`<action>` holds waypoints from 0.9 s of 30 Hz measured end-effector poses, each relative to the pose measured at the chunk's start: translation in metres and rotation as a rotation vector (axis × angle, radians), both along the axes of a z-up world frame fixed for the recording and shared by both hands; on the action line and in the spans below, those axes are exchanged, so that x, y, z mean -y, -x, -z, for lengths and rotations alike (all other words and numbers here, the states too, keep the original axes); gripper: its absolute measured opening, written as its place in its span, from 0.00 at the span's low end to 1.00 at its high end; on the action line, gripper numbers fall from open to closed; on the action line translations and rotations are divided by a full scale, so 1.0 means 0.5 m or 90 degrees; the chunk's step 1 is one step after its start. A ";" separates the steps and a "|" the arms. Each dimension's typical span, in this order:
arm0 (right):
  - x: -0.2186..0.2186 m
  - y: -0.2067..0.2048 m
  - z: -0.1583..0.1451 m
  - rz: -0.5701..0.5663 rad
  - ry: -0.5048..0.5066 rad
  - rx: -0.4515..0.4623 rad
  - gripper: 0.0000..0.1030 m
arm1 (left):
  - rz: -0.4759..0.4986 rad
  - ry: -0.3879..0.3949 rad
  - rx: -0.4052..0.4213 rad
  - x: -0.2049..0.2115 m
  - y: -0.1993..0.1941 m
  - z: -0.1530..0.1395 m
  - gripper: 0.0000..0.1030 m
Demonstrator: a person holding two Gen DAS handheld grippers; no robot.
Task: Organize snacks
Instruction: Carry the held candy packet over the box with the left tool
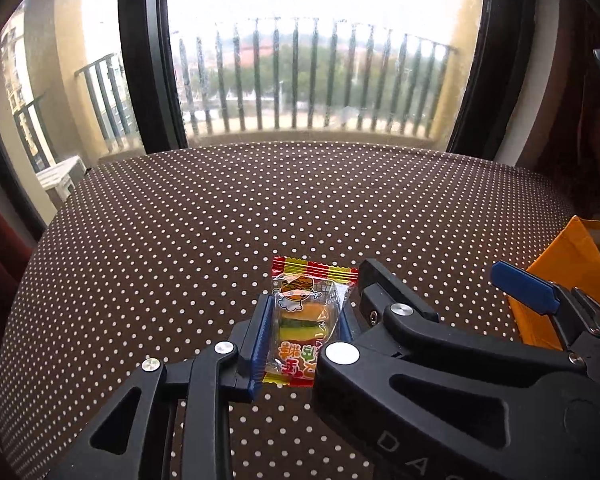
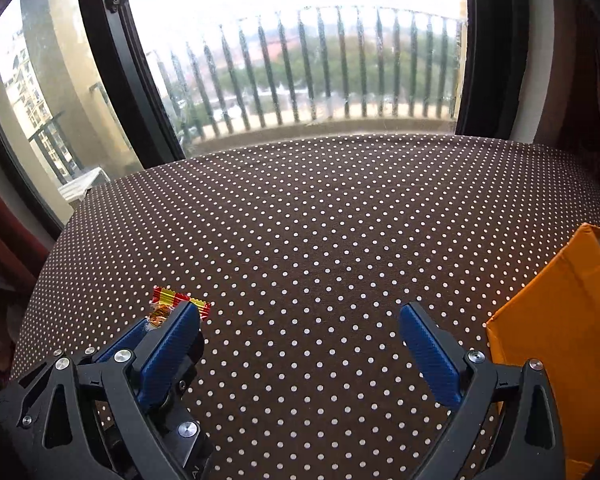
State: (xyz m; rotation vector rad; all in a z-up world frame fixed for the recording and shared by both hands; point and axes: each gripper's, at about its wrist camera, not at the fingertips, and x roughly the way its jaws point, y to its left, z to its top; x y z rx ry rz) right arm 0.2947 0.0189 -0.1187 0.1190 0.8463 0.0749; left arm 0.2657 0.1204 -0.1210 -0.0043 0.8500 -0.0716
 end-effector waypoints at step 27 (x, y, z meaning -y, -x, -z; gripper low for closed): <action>0.160 0.358 -0.187 0.010 -0.005 0.149 0.98 | 0.018 0.013 0.157 0.210 0.358 -0.188 0.29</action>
